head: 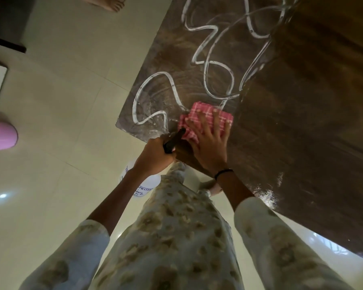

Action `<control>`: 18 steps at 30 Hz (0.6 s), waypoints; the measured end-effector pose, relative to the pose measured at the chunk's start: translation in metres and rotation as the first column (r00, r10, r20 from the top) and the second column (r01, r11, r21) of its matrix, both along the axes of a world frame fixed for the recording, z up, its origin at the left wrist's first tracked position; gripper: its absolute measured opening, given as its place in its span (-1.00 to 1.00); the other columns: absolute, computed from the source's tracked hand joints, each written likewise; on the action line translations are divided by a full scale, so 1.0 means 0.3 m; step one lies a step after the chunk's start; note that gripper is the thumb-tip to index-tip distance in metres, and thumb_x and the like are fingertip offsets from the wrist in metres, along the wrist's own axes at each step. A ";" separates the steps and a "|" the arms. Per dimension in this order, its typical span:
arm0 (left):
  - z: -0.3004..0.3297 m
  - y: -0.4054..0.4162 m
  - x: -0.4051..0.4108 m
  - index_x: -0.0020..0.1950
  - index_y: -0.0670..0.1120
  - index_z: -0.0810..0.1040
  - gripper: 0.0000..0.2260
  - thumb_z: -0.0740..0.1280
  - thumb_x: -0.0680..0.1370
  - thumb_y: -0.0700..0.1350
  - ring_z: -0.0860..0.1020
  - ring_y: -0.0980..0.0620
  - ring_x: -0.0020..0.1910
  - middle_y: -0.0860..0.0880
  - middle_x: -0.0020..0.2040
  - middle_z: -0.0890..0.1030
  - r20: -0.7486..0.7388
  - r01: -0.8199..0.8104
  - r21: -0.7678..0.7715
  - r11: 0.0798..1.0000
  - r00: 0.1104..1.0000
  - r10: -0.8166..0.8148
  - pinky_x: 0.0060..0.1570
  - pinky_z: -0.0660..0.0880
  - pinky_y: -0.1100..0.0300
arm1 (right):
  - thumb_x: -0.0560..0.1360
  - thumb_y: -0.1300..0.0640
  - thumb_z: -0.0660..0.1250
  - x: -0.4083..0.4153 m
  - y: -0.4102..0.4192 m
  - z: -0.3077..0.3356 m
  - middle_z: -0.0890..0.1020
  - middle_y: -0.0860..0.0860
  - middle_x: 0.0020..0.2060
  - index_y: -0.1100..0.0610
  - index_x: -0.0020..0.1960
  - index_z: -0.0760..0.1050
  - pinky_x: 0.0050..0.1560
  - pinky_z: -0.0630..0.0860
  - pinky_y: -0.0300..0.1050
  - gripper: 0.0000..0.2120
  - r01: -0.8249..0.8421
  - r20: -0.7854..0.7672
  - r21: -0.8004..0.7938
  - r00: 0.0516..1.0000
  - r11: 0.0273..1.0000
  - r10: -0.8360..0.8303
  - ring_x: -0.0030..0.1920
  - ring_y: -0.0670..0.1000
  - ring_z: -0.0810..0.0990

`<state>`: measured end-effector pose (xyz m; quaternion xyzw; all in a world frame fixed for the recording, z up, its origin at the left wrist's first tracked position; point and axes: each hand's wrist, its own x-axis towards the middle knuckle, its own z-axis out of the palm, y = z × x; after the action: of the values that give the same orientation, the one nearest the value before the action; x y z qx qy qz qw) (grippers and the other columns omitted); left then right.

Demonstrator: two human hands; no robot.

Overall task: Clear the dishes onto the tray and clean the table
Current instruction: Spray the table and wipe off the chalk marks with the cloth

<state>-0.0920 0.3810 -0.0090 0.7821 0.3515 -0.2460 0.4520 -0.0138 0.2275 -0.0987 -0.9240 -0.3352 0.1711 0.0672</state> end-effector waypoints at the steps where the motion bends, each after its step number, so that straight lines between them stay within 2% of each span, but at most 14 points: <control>1: 0.004 0.004 0.015 -0.18 -0.23 0.52 -0.80 0.27 0.30 -0.13 0.38 -0.09 -0.45 -0.22 -0.40 0.50 -0.005 0.007 -0.013 1.000 1.000 -0.007 -0.38 0.33 0.09 | 0.58 -0.21 0.04 -0.024 0.027 -0.001 0.23 0.05 0.51 -0.15 0.48 0.23 0.41 -0.13 0.41 -0.51 -0.046 -0.005 0.007 0.999 0.999 0.046 0.51 0.27 0.07; 4: 0.004 0.020 0.058 -0.29 -0.26 0.45 -0.89 0.34 0.38 -0.27 0.24 0.02 -0.50 -0.05 -0.50 0.34 -0.020 0.051 -0.034 0.998 0.998 -0.052 -0.43 0.20 0.18 | 0.57 -0.21 0.05 -0.104 -0.016 -0.006 0.25 0.03 0.50 -0.16 0.47 0.21 0.42 -0.01 0.42 -0.52 -0.200 -0.008 0.029 0.980 0.979 0.200 0.51 0.25 0.08; 7: -0.010 0.032 0.101 -0.28 -0.24 0.49 -0.93 0.35 0.40 -0.30 0.38 -0.03 -0.48 -0.10 -0.47 0.45 -0.039 0.115 -0.055 0.992 0.992 -0.117 -0.45 0.31 0.23 | 0.55 -0.24 0.04 -0.117 -0.156 -0.009 0.25 0.03 0.50 -0.20 0.49 0.14 0.42 -0.02 0.39 -0.48 -0.248 0.008 0.007 0.969 0.969 0.248 0.51 0.24 0.07; 8: -0.012 0.031 0.120 -0.21 -0.24 0.53 -0.97 0.35 0.40 -0.28 0.47 -0.08 -0.43 -0.15 -0.40 0.52 -0.033 0.151 -0.064 0.986 0.988 -0.153 -0.39 0.39 0.19 | 0.55 -0.24 0.03 -0.099 -0.200 -0.004 0.24 0.03 0.50 -0.20 0.50 0.14 0.42 -0.02 0.39 -0.47 -0.217 0.018 -0.013 0.976 0.976 0.218 0.51 0.24 0.06; 10: -0.014 0.023 0.162 -0.11 -0.23 0.59 -0.90 0.34 0.41 -0.26 0.58 -0.13 -0.29 -0.23 -0.26 0.61 -0.031 0.195 -0.066 0.979 0.980 -0.198 -0.22 0.50 0.10 | 0.55 -0.23 0.02 -0.044 -0.263 0.007 0.25 0.02 0.50 -0.20 0.50 0.16 0.44 -0.07 0.36 -0.48 -0.093 0.043 -0.053 0.994 0.994 0.095 0.52 0.23 0.04; 13: -0.029 -0.004 0.241 -0.08 -0.25 0.59 -0.87 0.35 0.42 -0.24 0.60 -0.14 -0.19 -0.24 -0.18 0.63 -0.020 0.284 -0.072 0.956 0.958 -0.286 -0.09 0.55 0.00 | 0.56 -0.23 0.03 0.055 -0.290 0.004 0.22 0.01 0.51 -0.20 0.49 0.19 0.46 -0.14 0.31 -0.50 0.112 0.065 -0.083 0.992 0.990 -0.107 0.53 0.20 -0.01; 16: -0.039 -0.045 0.325 -0.22 -0.17 0.49 -0.96 0.33 0.42 -0.25 0.54 -0.06 -0.25 -0.07 -0.33 0.54 0.009 0.356 -0.056 0.933 0.934 -0.356 -0.20 0.45 0.15 | 0.56 -0.23 0.06 0.097 -0.272 -0.002 0.20 0.01 0.52 -0.18 0.49 0.19 0.45 -0.15 0.29 -0.49 0.180 0.075 -0.078 0.982 0.981 -0.175 0.53 0.21 0.00; 18: -0.032 -0.072 0.373 -0.24 -0.08 0.44 -0.87 0.30 0.43 -0.28 0.43 0.10 -0.38 0.07 -0.42 0.41 0.052 0.365 -0.044 0.930 0.930 -0.363 -0.36 0.31 0.26 | 0.56 -0.23 0.06 0.098 -0.271 -0.005 0.20 0.02 0.52 -0.18 0.50 0.17 0.45 -0.14 0.30 -0.48 0.175 0.080 -0.065 0.982 0.982 -0.169 0.52 0.22 0.01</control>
<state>0.0199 0.3593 -0.0186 0.8267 0.1839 -0.3178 0.4264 0.0154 0.1463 -0.1000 -0.9571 -0.2499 0.1422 0.0360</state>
